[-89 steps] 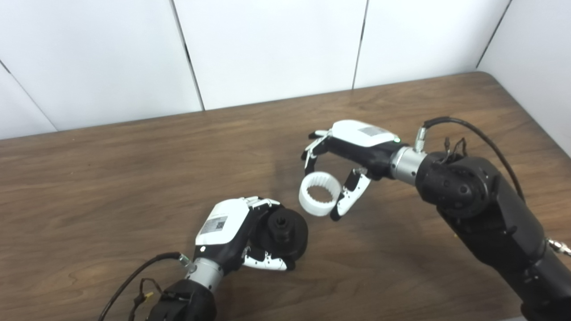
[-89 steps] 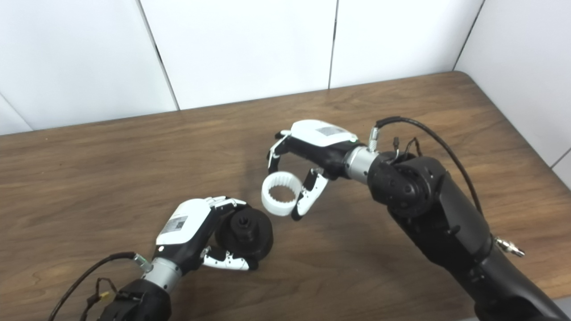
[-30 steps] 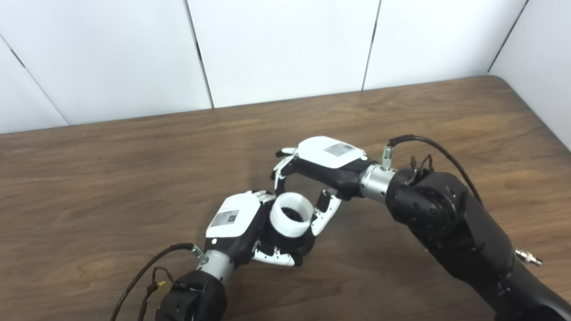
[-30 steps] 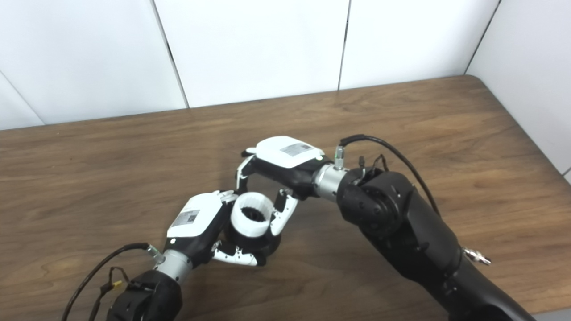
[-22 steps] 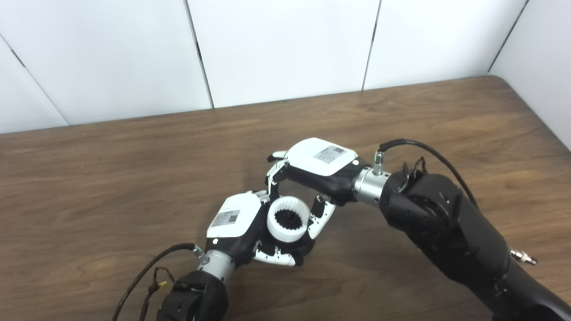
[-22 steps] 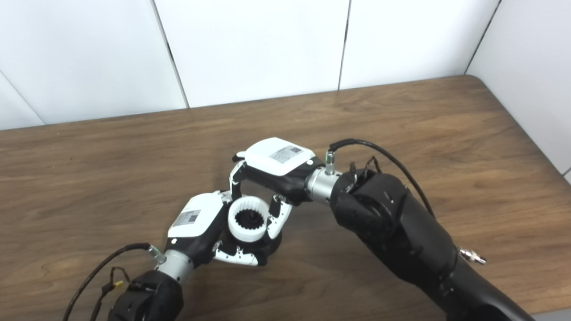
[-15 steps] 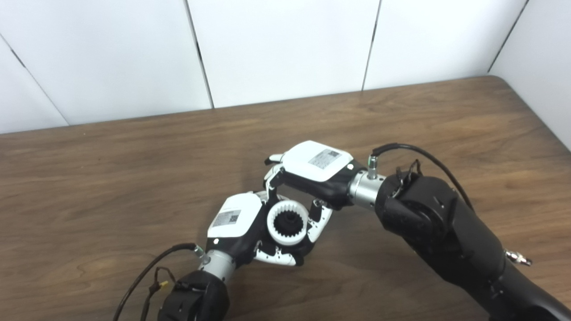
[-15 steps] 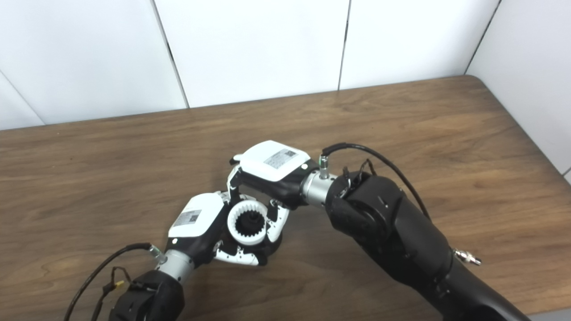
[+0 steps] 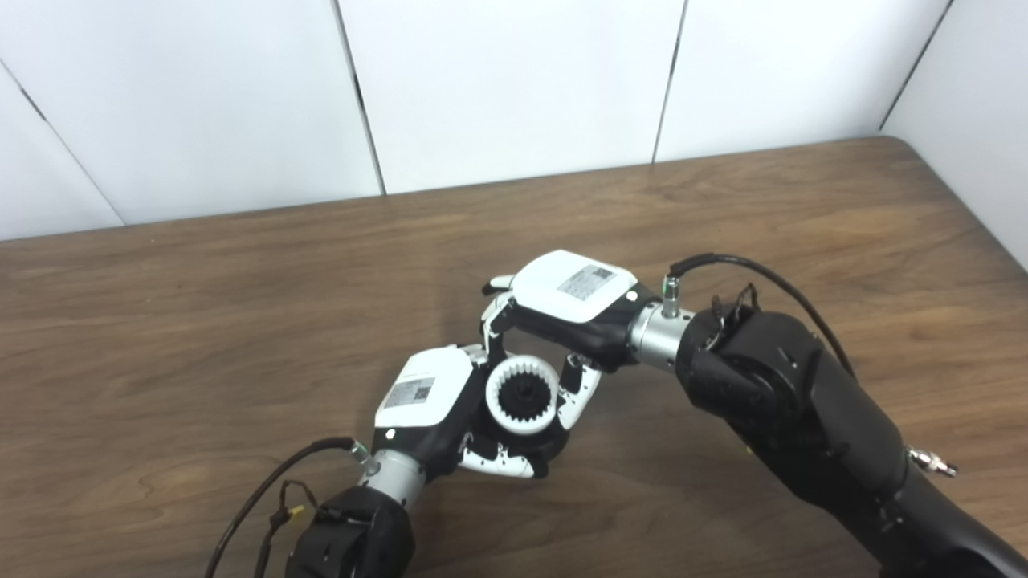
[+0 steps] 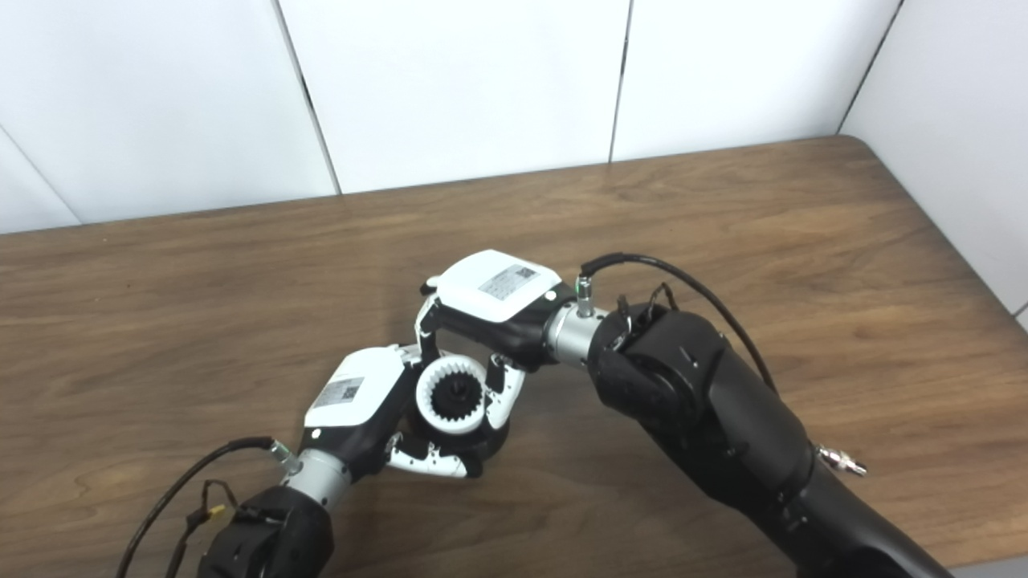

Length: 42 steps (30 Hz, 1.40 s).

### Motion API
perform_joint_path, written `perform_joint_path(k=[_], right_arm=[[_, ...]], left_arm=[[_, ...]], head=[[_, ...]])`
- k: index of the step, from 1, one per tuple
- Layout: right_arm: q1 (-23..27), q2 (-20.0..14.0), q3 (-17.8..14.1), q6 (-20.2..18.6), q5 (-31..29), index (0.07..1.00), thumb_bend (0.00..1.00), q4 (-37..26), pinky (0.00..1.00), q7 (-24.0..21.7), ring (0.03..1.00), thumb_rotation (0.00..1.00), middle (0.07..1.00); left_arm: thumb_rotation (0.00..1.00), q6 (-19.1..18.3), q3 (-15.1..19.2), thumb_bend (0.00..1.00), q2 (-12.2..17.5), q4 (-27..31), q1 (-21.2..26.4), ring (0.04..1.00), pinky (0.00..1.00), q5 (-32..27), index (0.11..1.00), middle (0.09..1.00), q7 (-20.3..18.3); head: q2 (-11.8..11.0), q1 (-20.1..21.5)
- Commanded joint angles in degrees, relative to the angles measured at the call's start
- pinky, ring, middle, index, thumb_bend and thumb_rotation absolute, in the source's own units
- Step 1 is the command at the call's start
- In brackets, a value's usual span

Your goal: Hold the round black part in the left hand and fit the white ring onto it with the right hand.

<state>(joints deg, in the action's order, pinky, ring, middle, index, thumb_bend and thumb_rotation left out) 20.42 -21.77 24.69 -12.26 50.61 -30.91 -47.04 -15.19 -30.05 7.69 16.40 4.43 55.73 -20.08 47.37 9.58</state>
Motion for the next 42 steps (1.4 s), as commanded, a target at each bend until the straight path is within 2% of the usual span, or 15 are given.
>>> perform_joint_path(k=[1, 16, 26, 35, 42], right_arm=[[1.2, -0.8, -1.2, 1.2, -0.2, 0.483, 0.52, 0.0, 0.90, 0.3, 0.931, 0.13, 0.783], [0.0, -1.6, -3.2, 1.0, -1.8, 0.483, 0.52, 2.8, 0.91, 0.8, 0.944, 0.13, 0.792], [-1.2, -0.8, -0.9, 3.7, 0.0, 0.482, 0.52, 0.6, 0.89, 1.5, 0.923, 0.13, 0.778], [0.4, 1.7, 1.0, 2.5, 3.6, 0.480, 0.52, -5.7, 0.92, -4.7, 0.933, 0.13, 0.783], [0.0, 3.3, 0.9, 3.2, 4.8, 0.481, 0.52, -5.9, 0.91, -6.6, 0.931, 0.13, 0.789]], left_arm=[[0.05, -0.9, -0.7, 0.52, 0.7, -0.8, -0.5, 0.878, 0.92, 1.5, 0.481, 0.784, -2.5], [0.05, -1.4, -0.4, 0.52, 0.3, 0.2, -0.7, 0.881, 0.92, 1.4, 0.481, 0.794, -3.3], [0.05, -1.2, -0.5, 0.52, 0.1, 0.1, -0.4, 0.876, 0.91, 1.7, 0.481, 0.791, -3.4], [0.05, -1.3, -0.1, 0.52, -0.4, -0.3, -0.6, 0.885, 0.93, 0.9, 0.481, 0.785, -3.0], [0.05, -1.1, -0.2, 0.52, -0.4, -0.4, -0.5, 0.884, 0.93, 1.3, 0.481, 0.792, -2.9]], head=[[0.1, 0.0], [0.8, -0.1], [1.2, -0.4], [1.2, -0.6], [1.2, -0.6]])
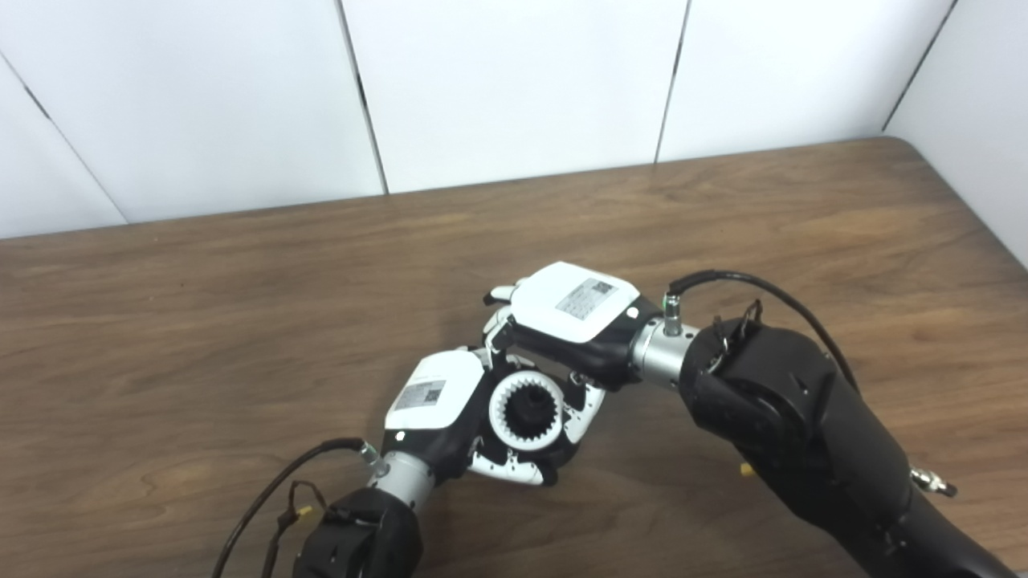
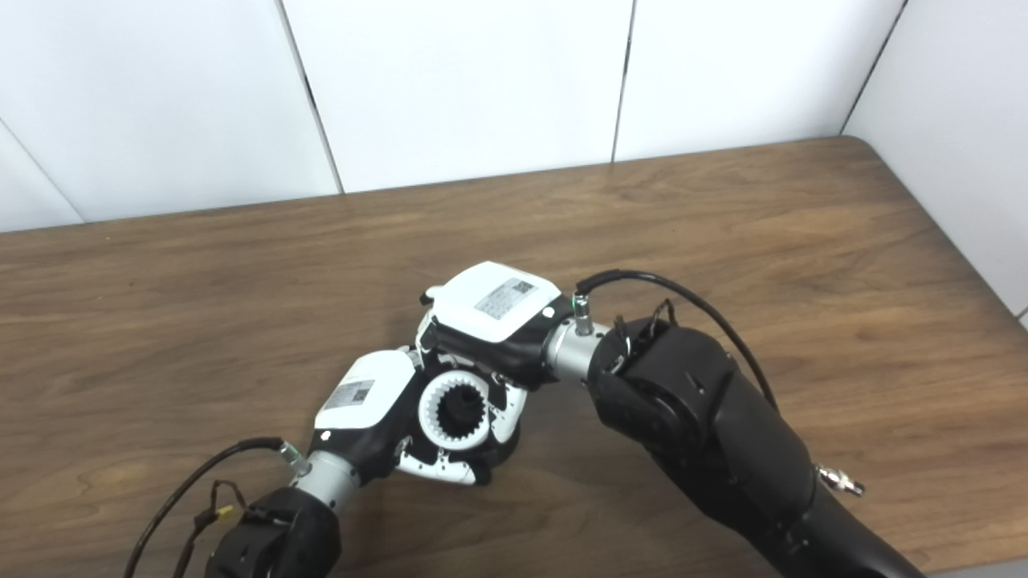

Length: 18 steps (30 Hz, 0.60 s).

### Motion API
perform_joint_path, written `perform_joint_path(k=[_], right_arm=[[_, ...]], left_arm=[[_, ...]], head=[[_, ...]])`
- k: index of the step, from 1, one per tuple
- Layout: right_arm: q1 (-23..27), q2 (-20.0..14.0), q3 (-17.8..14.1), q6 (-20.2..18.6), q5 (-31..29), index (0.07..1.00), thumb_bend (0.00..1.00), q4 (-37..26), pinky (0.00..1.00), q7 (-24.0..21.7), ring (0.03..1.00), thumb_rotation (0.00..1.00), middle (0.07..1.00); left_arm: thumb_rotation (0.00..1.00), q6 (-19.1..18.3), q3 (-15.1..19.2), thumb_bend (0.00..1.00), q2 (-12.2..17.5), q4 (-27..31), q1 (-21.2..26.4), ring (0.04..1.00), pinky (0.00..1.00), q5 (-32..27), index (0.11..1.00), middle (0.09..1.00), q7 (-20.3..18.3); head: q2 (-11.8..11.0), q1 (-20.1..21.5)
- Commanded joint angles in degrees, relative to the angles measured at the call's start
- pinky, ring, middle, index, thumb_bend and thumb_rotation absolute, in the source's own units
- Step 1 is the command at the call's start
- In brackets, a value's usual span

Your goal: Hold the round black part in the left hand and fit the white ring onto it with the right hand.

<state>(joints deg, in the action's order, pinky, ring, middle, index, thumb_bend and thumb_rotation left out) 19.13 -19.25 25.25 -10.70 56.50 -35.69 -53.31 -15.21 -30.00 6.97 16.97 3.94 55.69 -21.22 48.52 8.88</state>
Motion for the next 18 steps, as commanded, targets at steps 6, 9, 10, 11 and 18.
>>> perform_joint_path(k=[6, 9, 10, 11, 18], right_arm=[[1.1, 0.3, -0.2, 2.5, -1.1, 0.481, 0.52, 0.4, 0.89, 0.3, 0.922, 0.13, 0.786], [0.9, 0.1, -0.8, 2.5, -1.3, 0.481, 0.52, 1.5, 0.89, 0.7, 0.918, 0.13, 0.782], [0.8, 0.0, -1.1, 2.6, -1.5, 0.481, 0.52, 1.9, 0.89, 1.0, 0.916, 0.13, 0.780], [0.7, -0.2, -1.3, 3.0, -1.6, 0.481, 0.52, 2.4, 0.89, 1.5, 0.914, 0.13, 0.779], [0.0, -1.5, -3.1, 5.3, -2.6, 0.481, 0.52, 5.6, 0.88, 4.6, 0.915, 0.13, 0.779]], left_arm=[[0.05, -1.1, -0.3, 0.52, 0.5, -0.9, 0.2, 0.881, 0.92, 1.7, 0.481, 0.784, -2.1], [0.05, -1.2, -0.1, 0.52, 0.4, -0.8, 0.2, 0.883, 0.92, 1.2, 0.480, 0.780, -2.1], [0.05, -1.2, -0.1, 0.52, 0.4, -0.8, 0.2, 0.884, 0.92, 1.2, 0.480, 0.780, -2.1], [0.05, -1.2, -0.2, 0.52, 0.4, -0.8, 0.2, 0.883, 0.92, 1.4, 0.480, 0.779, -2.1], [0.05, -1.4, -0.2, 0.52, 0.4, -0.3, 0.3, 0.881, 0.92, 1.4, 0.480, 0.783, -2.4]], head=[[0.6, 0.1], [0.6, 0.1], [0.6, 0.1], [0.6, 0.1], [0.8, 0.2]])
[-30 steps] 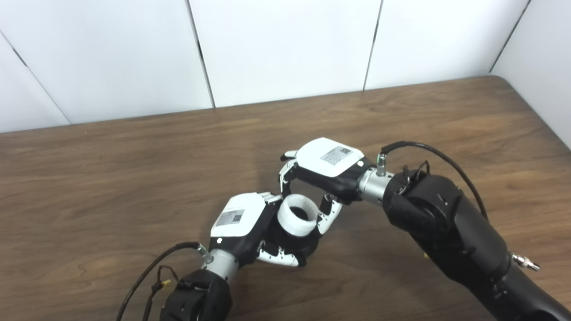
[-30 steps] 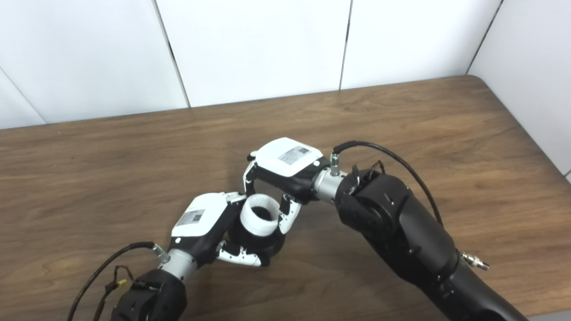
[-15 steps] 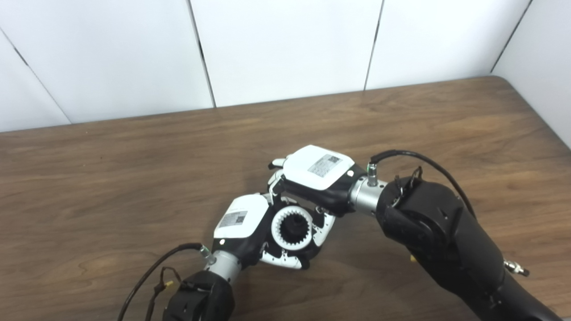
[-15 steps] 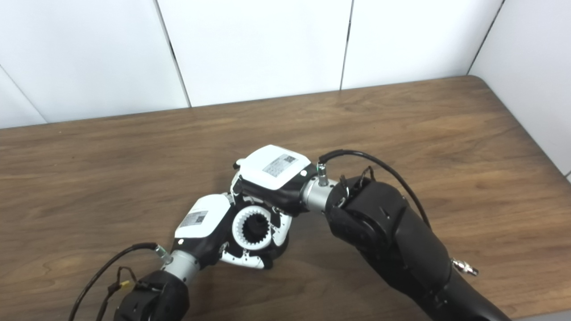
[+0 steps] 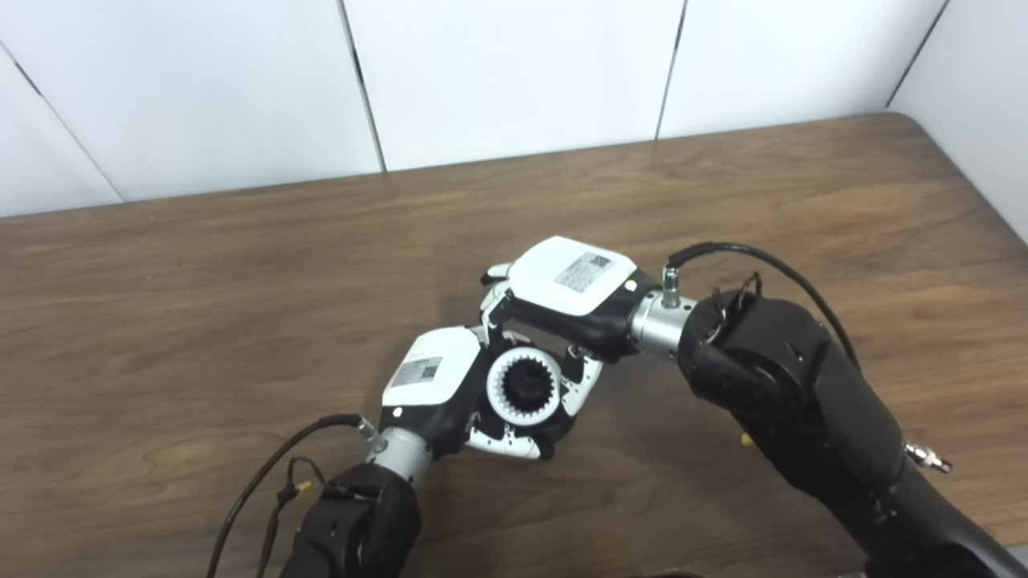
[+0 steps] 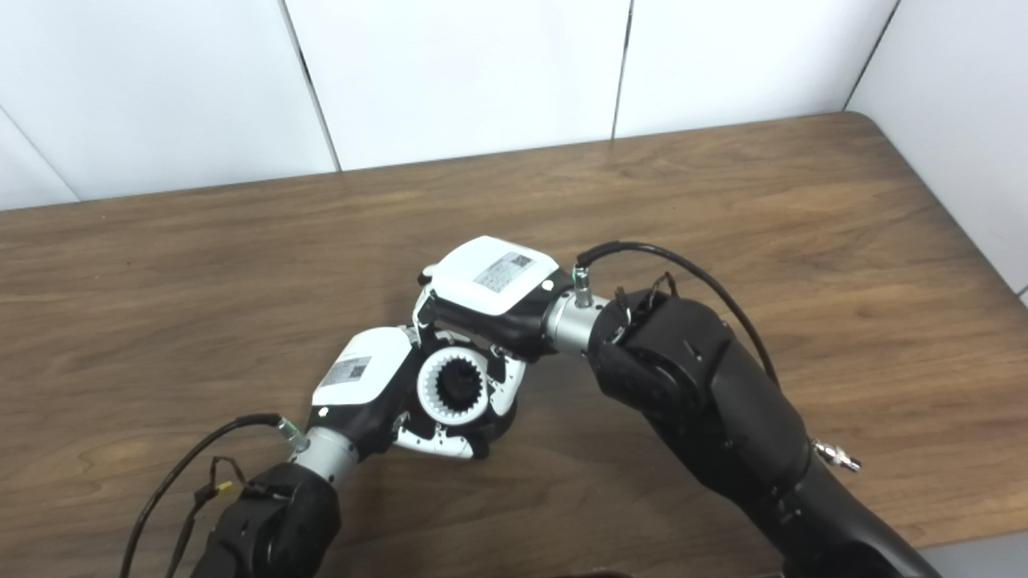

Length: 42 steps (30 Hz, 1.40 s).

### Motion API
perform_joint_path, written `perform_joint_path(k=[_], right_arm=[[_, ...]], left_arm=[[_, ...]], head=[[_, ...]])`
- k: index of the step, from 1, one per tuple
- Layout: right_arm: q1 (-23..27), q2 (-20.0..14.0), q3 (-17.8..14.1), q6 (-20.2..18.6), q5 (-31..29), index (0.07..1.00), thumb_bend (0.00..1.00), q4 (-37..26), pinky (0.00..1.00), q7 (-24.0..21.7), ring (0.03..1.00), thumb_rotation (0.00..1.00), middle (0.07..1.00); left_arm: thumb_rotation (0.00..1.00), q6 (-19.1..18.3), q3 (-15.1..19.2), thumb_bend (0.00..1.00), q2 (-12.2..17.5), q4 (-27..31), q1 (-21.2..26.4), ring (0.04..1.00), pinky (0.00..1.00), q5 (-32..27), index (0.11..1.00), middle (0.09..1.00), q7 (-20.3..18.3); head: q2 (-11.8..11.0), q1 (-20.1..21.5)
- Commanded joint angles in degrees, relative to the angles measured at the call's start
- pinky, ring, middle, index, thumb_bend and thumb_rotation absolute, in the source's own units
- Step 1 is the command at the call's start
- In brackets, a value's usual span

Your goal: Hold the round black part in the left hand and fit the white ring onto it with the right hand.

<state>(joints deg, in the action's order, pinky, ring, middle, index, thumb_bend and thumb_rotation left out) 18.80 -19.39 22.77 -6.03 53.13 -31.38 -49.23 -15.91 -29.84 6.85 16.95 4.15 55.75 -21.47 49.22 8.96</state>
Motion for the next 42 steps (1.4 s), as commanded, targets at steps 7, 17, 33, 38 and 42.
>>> perform_joint_path(k=[7, 17, 33, 38, 42], right_arm=[[0.1, -1.9, -1.4, 0.9, 0.4, 0.482, 0.52, 3.1, 0.88, 2.1, 0.923, 0.13, 0.782], [0.0, -2.7, -2.0, 0.6, 0.1, 0.482, 0.52, 4.6, 0.88, 2.5, 0.929, 0.13, 0.786], [-1.0, -2.3, -1.7, 0.4, -0.1, 0.482, 0.52, 4.5, 0.87, 3.4, 0.925, 0.13, 0.779], [-1.0, -2.2, -1.3, 0.0, 0.1, 0.482, 0.52, 4.2, 0.88, 2.8, 0.926, 0.13, 0.778], [-0.7, -2.3, -1.0, -0.4, 0.4, 0.488, 0.53, 3.9, 0.87, 2.4, 0.922, 0.14, 0.776]], left_arm=[[0.05, -1.4, -0.5, 0.52, 0.5, 0.3, 0.2, 0.883, 0.92, 1.5, 0.481, 0.783, -2.9], [0.05, -1.4, -0.4, 0.52, 0.4, 0.2, 0.2, 0.879, 0.93, 1.3, 0.481, 0.776, -2.4], [0.05, -1.5, -0.6, 0.52, 0.4, 0.2, 0.2, 0.881, 0.92, 1.6, 0.480, 0.777, -2.5], [0.05, -1.5, -0.5, 0.52, 0.2, 0.3, 0.2, 0.876, 0.91, 1.3, 0.480, 0.772, -2.2], [0.05, -1.7, -0.4, 0.52, 0.1, 0.3, 0.2, 0.881, 0.93, 1.2, 0.480, 0.772, -2.4]], head=[[0.1, 0.0], [0.2, -0.1], [0.6, -0.1], [0.7, -0.2], [0.7, -0.2]])
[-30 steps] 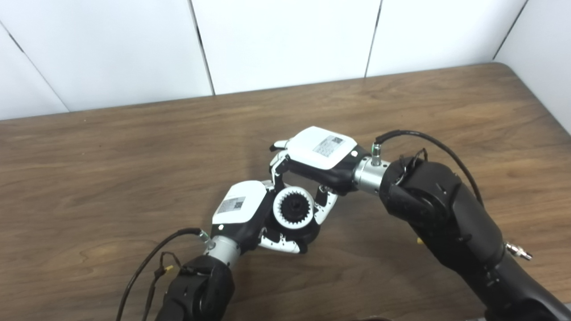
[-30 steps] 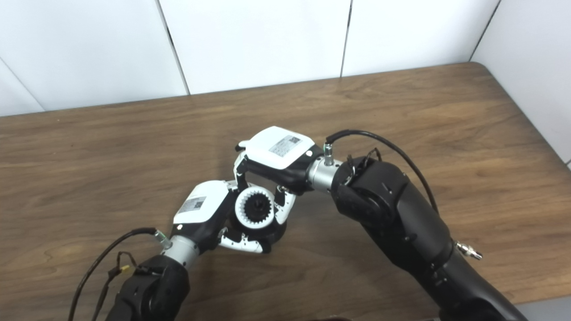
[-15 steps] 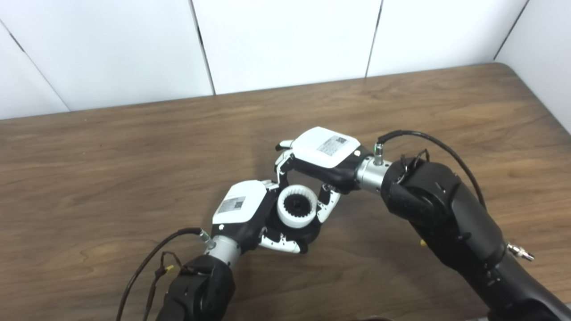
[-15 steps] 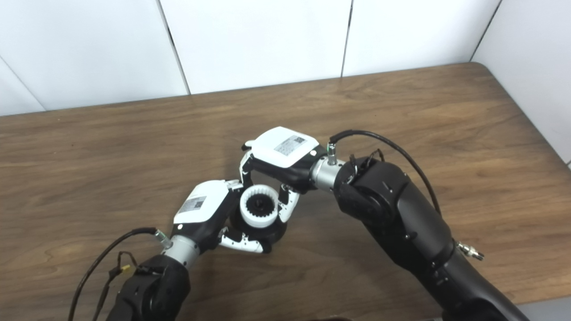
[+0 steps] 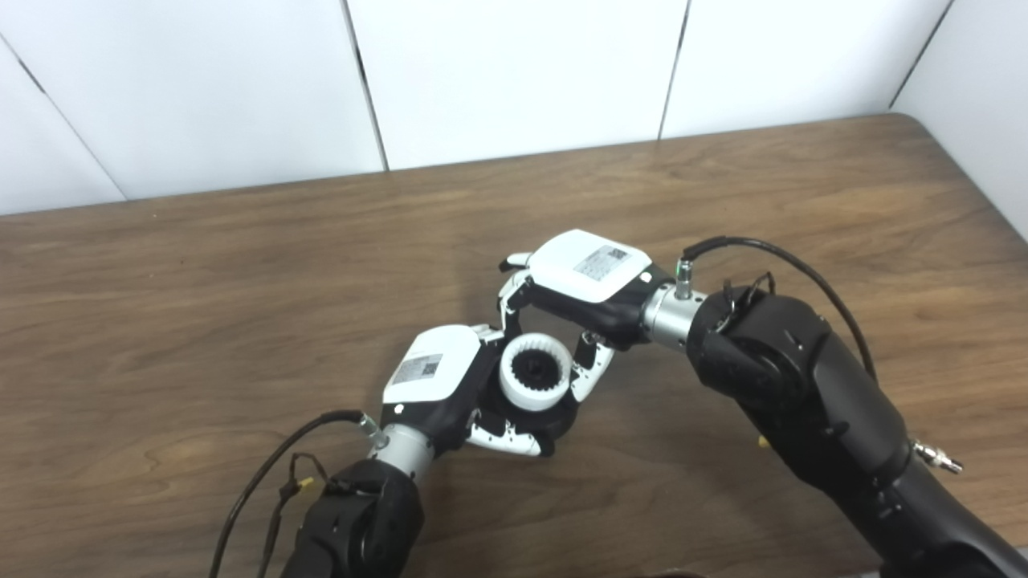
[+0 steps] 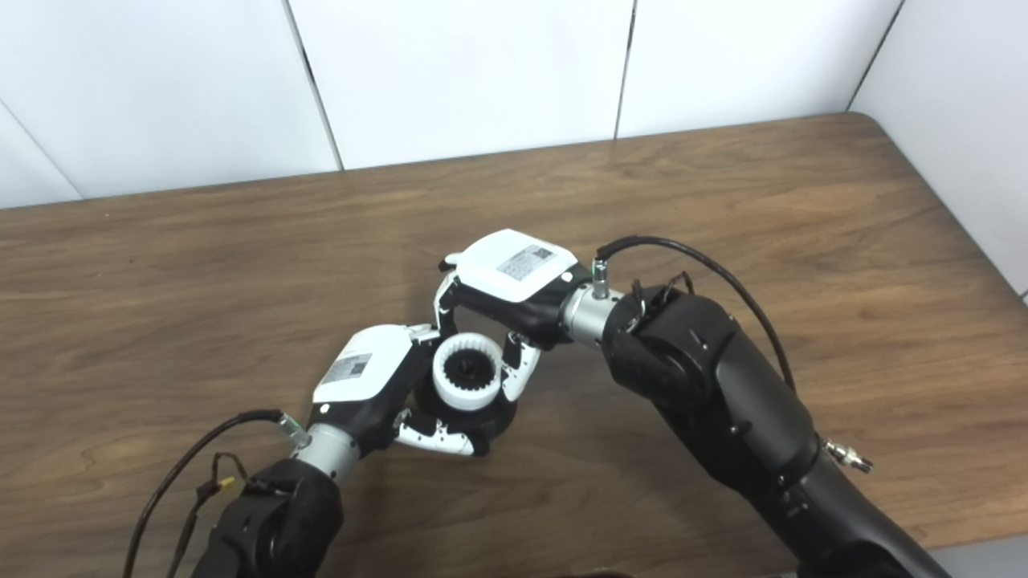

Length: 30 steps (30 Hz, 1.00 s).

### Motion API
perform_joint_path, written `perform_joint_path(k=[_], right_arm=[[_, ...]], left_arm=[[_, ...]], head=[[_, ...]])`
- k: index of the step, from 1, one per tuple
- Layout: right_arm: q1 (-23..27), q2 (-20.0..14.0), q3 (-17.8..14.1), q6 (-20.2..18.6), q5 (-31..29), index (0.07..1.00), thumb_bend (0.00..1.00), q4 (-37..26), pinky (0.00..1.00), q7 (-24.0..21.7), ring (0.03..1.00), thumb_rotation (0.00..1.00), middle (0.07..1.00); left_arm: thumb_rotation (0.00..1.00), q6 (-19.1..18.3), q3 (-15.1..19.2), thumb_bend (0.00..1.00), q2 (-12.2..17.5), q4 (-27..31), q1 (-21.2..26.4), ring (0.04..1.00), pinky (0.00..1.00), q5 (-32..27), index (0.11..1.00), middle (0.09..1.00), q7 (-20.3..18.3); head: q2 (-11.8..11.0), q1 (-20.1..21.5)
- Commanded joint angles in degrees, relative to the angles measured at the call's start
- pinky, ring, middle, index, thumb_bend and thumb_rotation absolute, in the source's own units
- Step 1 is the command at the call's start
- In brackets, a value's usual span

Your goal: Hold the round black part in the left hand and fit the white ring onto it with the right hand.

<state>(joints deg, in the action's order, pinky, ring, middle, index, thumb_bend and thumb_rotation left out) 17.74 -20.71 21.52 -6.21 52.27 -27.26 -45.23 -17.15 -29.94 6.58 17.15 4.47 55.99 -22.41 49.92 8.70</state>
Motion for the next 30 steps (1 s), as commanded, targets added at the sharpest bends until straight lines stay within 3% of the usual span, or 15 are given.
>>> perform_joint_path(k=[1, 10, 11, 12, 14, 15, 16, 18, 22, 30], right_arm=[[0.3, -0.9, 0.2, -0.3, 1.3, 0.489, 0.53, -0.3, 0.87, -1.7, 0.921, 0.14, 0.777], [0.5, -0.7, 0.0, -1.3, 1.2, 0.489, 0.53, -0.7, 0.87, -2.3, 0.925, 0.15, 0.784], [0.5, -0.7, 0.0, -1.5, 1.2, 0.504, 0.61, -0.7, 0.87, -2.4, 0.925, 0.17, 0.784], [0.5, -0.7, 0.0, -1.6, 1.2, 0.532, 0.79, -0.7, 0.87, -2.5, 0.924, 0.20, 0.784], [0.6, -0.8, 0.0, -1.8, 1.1, 0.556, 0.92, -0.7, 0.87, -2.5, 0.924, 0.23, 0.784], [0.6, -0.8, -0.1, -1.8, 1.1, 0.564, 0.95, -0.6, 0.87, -2.5, 0.927, 0.24, 0.785], [0.7, -0.8, -0.1, -1.9, 1.1, 0.566, 0.96, -0.6, 0.87, -2.6, 0.929, 0.25, 0.786], [0.7, -0.9, -0.2, -2.1, 1.2, 0.568, 0.97, -0.6, 0.87, -2.7, 0.929, 0.25, 0.785], [0.8, -1.0, -0.3, -2.0, 1.2, 0.573, 0.97, -0.5, 0.85, -2.7, 0.927, 0.25, 0.783], [1.1, -1.1, -0.7, -2.0, 1.1, 0.585, 0.97, -0.5, 0.83, -2.7, 0.925, 0.28, 0.787]], left_arm=[[0.05, -0.5, -0.2, 0.52, 0.3, 0.1, -0.1, 0.884, 0.93, 1.0, 0.480, 0.773, -1.5], [0.07, -1.1, -0.3, 0.53, 0.0, 0.3, -0.2, 0.875, 0.91, 3.1, 0.485, 0.777, -0.9], [0.07, -1.4, -0.5, 0.53, 0.1, 0.5, 0.0, 0.875, 0.91, 4.0, 0.487, 0.778, -1.7], [0.07, -1.6, -0.7, 0.52, 0.2, 0.6, 0.2, 0.875, 0.91, 4.8, 0.490, 0.780, -2.4], [0.08, -2.1, -1.0, 0.52, 0.4, 0.8, 0.6, 0.872, 0.91, 6.8, 0.493, 0.781, -3.8], [0.20, -2.4, -1.2, 0.76, 0.4, 0.9, 0.9, 0.870, 0.90, 7.9, 0.593, 0.786, -4.6], [0.25, -2.6, -1.3, 0.85, 0.4, 0.9, 1.0, 0.870, 0.90, 8.7, 0.634, 0.790, -5.2], [0.30, -3.5, -1.2, 0.92, 0.0, 1.2, 1.4, 0.875, 0.90, 10.3, 0.702, 0.804, -7.1], [0.37, -4.9, -0.2, 0.98, -1.1, 1.6, 1.4, 0.889, 0.91, 12.3, 0.801, 0.833, -9.6], [0.47, -5.1, 1.2, 1.00, -2.6, 1.9, 1.2, 0.866, 0.88, 20.8, 0.856, 0.855, -12.1]], head=[[0.0, 0.1], [0.2, -0.1], [0.2, -0.1], [0.2, -0.1], [0.2, -0.1], [0.2, -0.1], [0.2, -0.1], [0.5, -0.4], [0.6, -0.5], [0.8, -0.9]])
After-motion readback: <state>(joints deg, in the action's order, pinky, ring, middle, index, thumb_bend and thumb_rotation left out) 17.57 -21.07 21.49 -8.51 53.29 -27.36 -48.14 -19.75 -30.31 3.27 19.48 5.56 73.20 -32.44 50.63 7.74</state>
